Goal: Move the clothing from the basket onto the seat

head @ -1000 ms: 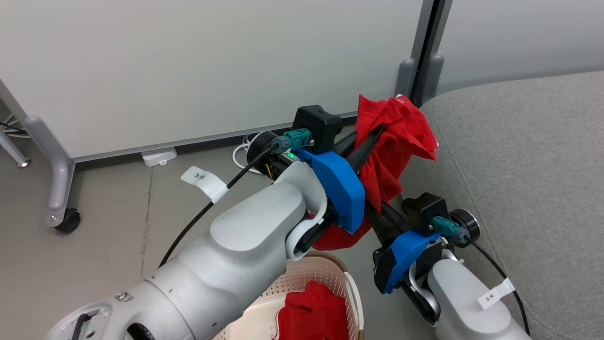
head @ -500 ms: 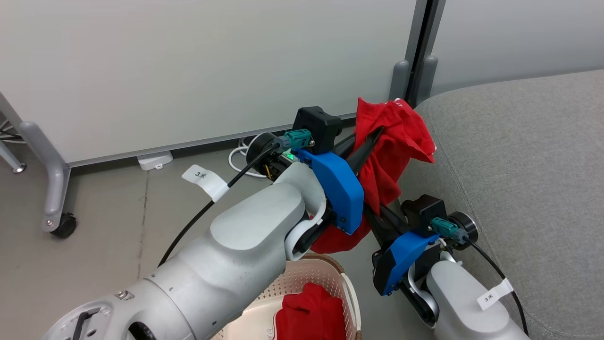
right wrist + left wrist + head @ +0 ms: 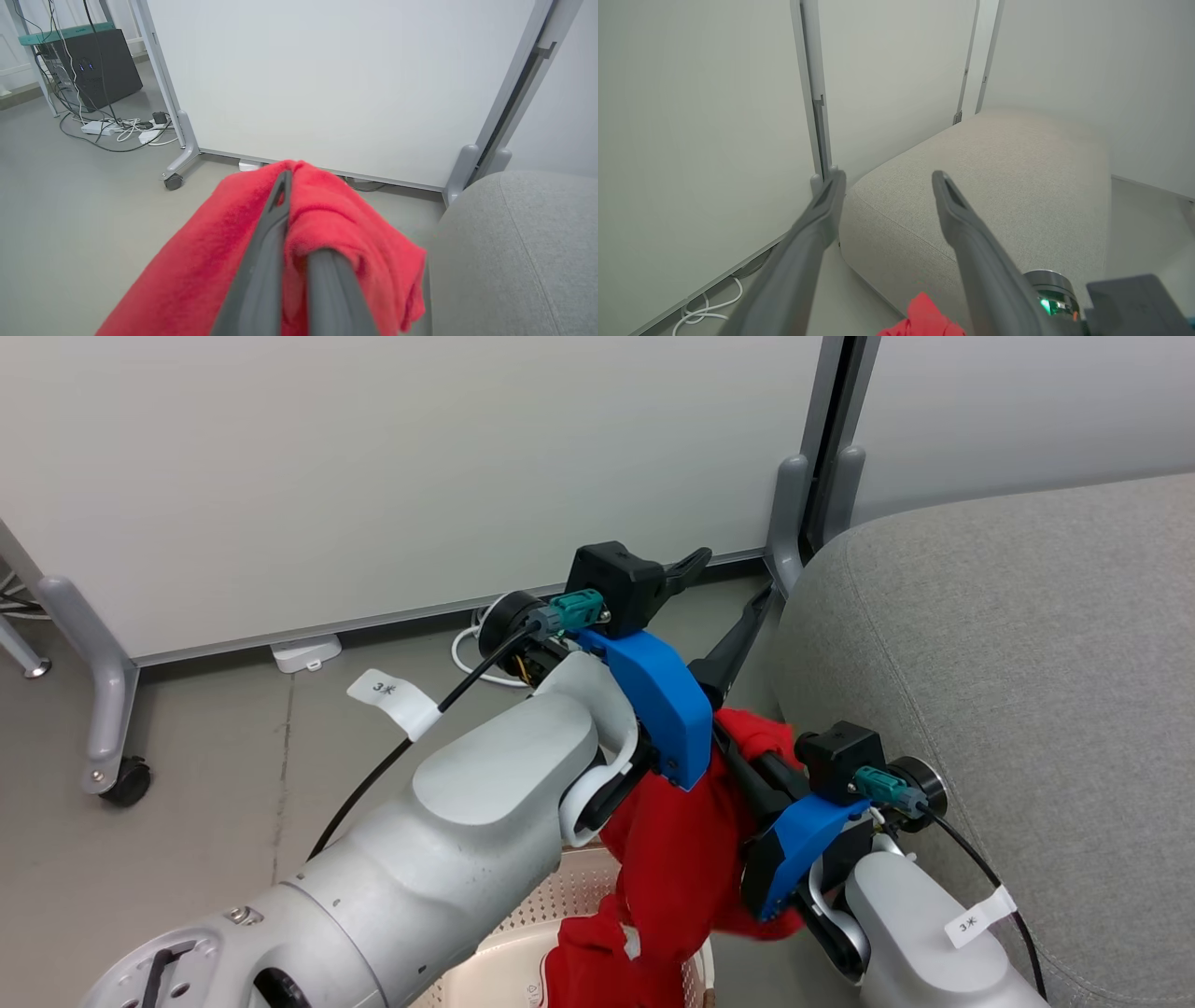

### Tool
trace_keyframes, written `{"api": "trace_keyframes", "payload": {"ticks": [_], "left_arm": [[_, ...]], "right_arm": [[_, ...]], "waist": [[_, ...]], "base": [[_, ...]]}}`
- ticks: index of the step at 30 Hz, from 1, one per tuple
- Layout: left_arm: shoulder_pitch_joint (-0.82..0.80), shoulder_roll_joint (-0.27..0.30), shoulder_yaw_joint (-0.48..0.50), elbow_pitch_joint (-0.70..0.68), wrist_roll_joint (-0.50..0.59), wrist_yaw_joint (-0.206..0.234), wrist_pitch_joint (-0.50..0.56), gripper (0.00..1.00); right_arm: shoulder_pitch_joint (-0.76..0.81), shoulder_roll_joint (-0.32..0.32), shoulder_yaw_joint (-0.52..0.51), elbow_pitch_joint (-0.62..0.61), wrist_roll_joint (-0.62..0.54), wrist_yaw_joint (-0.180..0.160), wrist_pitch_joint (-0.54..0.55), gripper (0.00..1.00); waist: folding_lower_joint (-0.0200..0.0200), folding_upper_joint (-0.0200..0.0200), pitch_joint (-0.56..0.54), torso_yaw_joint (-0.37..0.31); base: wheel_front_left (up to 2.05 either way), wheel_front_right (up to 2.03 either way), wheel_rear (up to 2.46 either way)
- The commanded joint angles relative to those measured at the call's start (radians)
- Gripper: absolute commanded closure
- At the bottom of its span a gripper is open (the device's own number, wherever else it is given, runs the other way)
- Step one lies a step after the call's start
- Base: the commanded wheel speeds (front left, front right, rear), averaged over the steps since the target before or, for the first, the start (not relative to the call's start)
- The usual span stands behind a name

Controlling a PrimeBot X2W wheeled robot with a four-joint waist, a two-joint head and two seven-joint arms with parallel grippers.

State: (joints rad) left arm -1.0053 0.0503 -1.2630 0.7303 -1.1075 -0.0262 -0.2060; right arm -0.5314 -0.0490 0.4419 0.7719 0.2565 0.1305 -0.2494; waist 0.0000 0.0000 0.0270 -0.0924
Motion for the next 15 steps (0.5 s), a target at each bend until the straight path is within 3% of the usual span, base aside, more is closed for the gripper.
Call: {"api": "trace_keyframes", "payload": {"ticks": [1, 7, 15], "left_arm": [[-0.008, 0.0, 0.005, 0.003, 0.003, -0.003, -0.01, 0.0], [0.033, 0.04, 0.063, -0.001, 0.05, -0.012, -0.057, 0.0], [0.209, 0.149, 0.282, -0.21, 0.283, 0.004, -0.059, 0.0]], "right_arm": [[-0.019, -0.002, -0.003, 0.0, 0.0, 0.0, -0.009, 1.0], [-0.022, -0.002, -0.006, -0.022, 0.017, 0.0, -0.009, 1.0], [0.005, -0.002, -0.042, -0.08, 0.007, 0.0, -0.012, 1.0]], "waist": [[0.0, 0.0, 0.001, 0.0], [0.0, 0.0, 0.013, -0.005], [0.0, 0.0, 0.033, -0.014]], "base": [[0.0, 0.0, 0.0], [0.0, 0.0, 0.0], [0.0, 0.0, 0.0]]}}
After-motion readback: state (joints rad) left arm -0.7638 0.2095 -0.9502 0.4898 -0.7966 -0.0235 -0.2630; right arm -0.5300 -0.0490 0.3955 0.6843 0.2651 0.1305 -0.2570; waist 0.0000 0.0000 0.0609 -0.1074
